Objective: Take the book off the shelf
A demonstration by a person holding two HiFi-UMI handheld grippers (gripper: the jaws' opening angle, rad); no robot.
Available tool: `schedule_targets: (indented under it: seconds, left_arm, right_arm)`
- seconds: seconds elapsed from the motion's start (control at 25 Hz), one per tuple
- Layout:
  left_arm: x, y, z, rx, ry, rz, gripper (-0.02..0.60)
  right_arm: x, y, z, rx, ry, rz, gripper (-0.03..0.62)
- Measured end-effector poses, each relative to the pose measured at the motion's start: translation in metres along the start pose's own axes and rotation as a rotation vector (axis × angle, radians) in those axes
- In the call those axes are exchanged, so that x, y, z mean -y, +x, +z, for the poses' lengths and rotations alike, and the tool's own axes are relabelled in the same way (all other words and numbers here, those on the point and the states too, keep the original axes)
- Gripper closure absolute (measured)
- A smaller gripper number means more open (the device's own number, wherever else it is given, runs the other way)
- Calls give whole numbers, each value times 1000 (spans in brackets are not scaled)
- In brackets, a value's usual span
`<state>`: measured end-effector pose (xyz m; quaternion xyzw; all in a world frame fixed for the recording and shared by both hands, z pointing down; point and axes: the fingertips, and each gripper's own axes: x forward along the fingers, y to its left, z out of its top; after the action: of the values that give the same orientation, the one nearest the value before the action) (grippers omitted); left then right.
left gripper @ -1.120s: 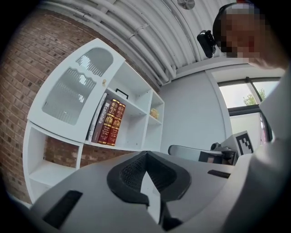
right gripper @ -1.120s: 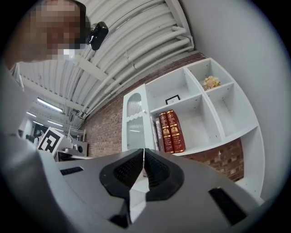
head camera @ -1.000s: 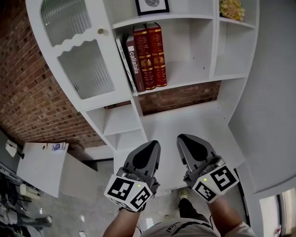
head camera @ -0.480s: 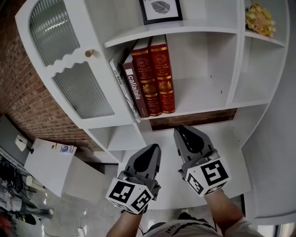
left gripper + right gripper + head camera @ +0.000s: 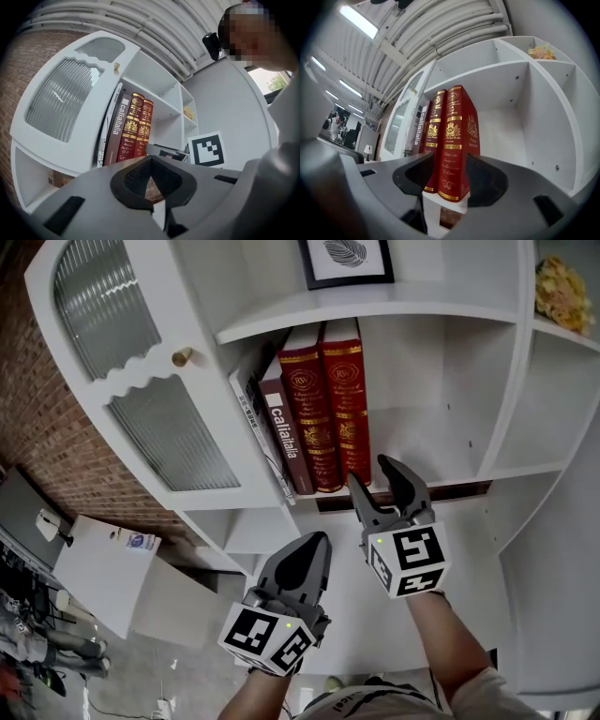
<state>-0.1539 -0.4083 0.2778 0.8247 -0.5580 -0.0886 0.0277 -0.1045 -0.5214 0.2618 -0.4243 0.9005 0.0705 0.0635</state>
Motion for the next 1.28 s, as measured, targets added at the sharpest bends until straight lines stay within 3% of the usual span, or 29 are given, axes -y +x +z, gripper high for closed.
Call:
schedule_targets:
  seconds: [0.32, 0.72, 1.28]
  left_arm:
    - [-19, 10, -1, 1, -19, -18, 571]
    - [-19, 34, -7, 1, -39, -67, 571]
    - [-30, 30, -7, 4, -45, -53, 571]
  right_arm:
    - [7, 34, -13, -48, -50, -29, 376]
    - [26, 28, -10, -73, -130, -44, 376]
    - [32, 63, 7, -33, -89, -156, 306]
